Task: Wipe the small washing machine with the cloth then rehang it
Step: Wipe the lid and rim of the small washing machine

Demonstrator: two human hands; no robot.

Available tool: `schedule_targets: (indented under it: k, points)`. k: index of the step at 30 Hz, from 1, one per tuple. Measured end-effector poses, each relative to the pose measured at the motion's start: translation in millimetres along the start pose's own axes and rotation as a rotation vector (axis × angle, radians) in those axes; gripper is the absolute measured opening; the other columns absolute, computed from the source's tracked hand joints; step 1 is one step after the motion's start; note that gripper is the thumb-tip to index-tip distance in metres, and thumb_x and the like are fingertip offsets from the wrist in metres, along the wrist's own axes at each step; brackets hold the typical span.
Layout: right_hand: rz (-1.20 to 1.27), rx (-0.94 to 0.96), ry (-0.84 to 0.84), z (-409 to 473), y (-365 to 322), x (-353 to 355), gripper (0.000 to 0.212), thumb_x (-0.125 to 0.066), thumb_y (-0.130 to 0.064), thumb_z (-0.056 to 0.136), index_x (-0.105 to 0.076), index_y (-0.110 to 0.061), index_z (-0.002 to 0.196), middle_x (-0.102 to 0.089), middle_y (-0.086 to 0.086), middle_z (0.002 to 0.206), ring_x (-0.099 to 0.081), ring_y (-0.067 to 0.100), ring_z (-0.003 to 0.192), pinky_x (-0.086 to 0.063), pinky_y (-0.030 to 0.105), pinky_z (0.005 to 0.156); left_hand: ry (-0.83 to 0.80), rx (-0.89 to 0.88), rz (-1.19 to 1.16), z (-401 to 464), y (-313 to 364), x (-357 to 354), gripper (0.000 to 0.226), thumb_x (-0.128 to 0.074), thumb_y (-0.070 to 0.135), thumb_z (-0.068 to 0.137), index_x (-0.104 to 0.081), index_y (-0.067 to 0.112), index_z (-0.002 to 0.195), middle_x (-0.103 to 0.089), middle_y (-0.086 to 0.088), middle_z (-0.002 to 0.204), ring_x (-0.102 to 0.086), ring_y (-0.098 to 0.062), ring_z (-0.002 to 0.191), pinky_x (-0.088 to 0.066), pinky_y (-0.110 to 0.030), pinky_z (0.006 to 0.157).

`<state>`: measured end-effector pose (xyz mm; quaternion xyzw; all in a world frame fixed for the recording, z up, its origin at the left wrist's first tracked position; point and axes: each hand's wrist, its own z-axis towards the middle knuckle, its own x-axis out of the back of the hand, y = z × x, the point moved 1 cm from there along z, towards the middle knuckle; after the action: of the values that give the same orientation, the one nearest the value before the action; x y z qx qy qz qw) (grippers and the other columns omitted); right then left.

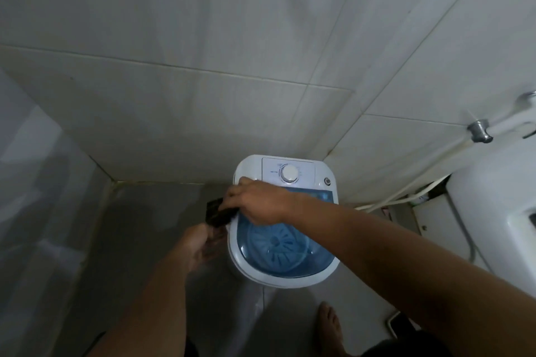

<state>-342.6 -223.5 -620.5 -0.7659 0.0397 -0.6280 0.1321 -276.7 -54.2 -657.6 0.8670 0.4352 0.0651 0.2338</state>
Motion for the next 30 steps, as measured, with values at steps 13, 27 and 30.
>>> schedule_targets:
  k: [13, 27, 30]
  points:
    - [0.184, -0.259, 0.192, -27, -55, -34, 0.056, -0.06, 0.0, 0.086, -0.058, -0.017, 0.138, -0.058, 0.012, 0.133, -0.049, 0.038, 0.111, -0.049, 0.047, 0.092, -0.032, -0.063, 0.101, -12, -1, 7, 0.027, -0.044, 0.0, 0.096, -0.061, -0.003, 0.117, -0.065, -0.012, 0.091, -0.061, -0.022, 0.077, -0.056, -0.033, 0.065]
    - [0.115, -0.399, 0.451, -172, 4, -34, 0.046, -0.049, -0.012, 0.092, -0.058, -0.018, 0.136, -0.058, 0.012, 0.132, -0.056, 0.031, 0.115, -0.047, 0.038, 0.101, -0.102, -0.061, 0.1, -2, -2, -1, 0.017, -0.055, 0.018, 0.092, -0.072, 0.016, 0.095, -0.073, 0.0, 0.099, -0.063, -0.017, 0.101, -0.037, -0.041, 0.108]
    - [0.168, -0.867, 0.674, -179, 66, -15, 0.044, -0.054, -0.006, 0.094, -0.058, -0.015, 0.137, -0.057, 0.016, 0.128, -0.055, 0.035, 0.11, -0.046, 0.041, 0.098, -0.053, -0.146, 0.126, 6, -3, -1, 0.012, -0.068, 0.024, 0.089, -0.07, 0.014, 0.096, -0.074, -0.004, 0.098, -0.067, -0.018, 0.094, -0.045, -0.038, 0.099]
